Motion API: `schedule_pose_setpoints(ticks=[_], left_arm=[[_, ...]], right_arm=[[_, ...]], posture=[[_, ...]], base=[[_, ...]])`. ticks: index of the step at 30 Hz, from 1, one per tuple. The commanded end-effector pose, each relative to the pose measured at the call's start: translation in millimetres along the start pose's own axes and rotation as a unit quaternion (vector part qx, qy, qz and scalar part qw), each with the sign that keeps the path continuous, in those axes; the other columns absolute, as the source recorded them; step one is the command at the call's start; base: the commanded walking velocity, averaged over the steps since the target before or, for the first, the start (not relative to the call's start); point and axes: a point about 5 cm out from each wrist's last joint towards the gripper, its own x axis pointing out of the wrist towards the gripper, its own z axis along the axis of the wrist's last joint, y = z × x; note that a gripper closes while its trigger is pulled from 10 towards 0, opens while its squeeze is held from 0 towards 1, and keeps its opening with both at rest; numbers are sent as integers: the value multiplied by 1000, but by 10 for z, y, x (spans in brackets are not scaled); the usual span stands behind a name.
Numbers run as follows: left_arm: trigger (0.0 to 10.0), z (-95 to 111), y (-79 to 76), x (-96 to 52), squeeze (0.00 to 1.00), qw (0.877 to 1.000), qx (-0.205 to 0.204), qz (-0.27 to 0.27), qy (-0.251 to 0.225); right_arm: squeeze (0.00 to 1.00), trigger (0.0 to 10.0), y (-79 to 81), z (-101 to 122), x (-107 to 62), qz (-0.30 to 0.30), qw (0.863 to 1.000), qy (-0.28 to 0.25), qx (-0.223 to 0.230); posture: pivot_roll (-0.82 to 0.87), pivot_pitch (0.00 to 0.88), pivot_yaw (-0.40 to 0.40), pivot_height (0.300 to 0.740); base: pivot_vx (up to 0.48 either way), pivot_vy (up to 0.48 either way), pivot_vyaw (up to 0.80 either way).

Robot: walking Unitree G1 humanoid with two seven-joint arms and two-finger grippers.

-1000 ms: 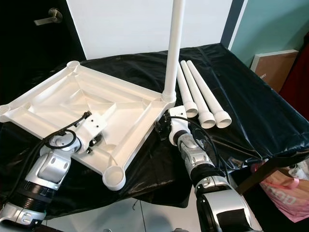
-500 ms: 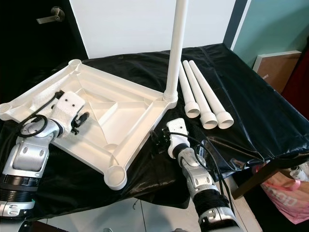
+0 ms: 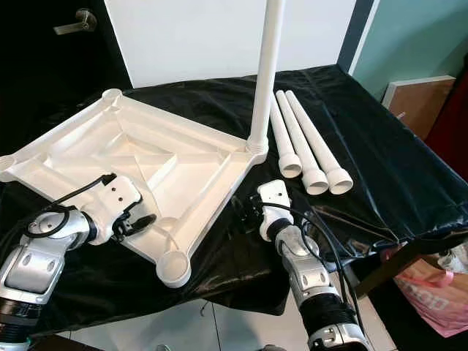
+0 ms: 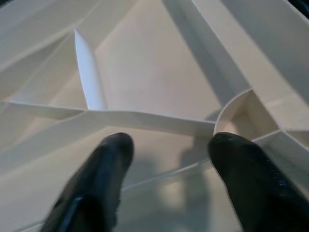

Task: Building children table

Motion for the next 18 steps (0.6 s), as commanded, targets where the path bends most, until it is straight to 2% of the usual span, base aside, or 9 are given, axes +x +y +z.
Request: schedule_pose_setpoints(ticks=[1,2,3,4,14,18], left_arm=[[10000,-132,49,-9,1000,999,11,-9,34],[10000,-132,49,-9,1000,999,11,-9,34],[10000,-176,80,-3,59,998,24,-5,50],[10000,-199,107,1,0,998,33,-1,59],[10000,-147,206,34,0,997,52,-11,54],[10000,-69,238,136,0,996,71,-19,46]], right_arm=[[0,10000,-44,-9,-41,-2,1000,10,-3],[0,10000,-44,-9,-41,-2,1000,10,-3],[0,10000,-52,2,-42,-2,1000,11,-5],[0,10000,-56,14,-46,-1,1000,12,-7],[0,10000,-97,38,-53,-5,1000,14,-16],[0,10000,-102,56,-54,-5,1000,14,-19]], posture=[[-118,47,-10,740],[-118,47,-10,740],[-119,44,-9,740],[-121,44,-8,740],[-133,31,1,740],[-143,29,7,740]], base=[[0,0,0],[0,0,0],[0,0,0],[0,0,0],[0,0,0],[0,0,0]])
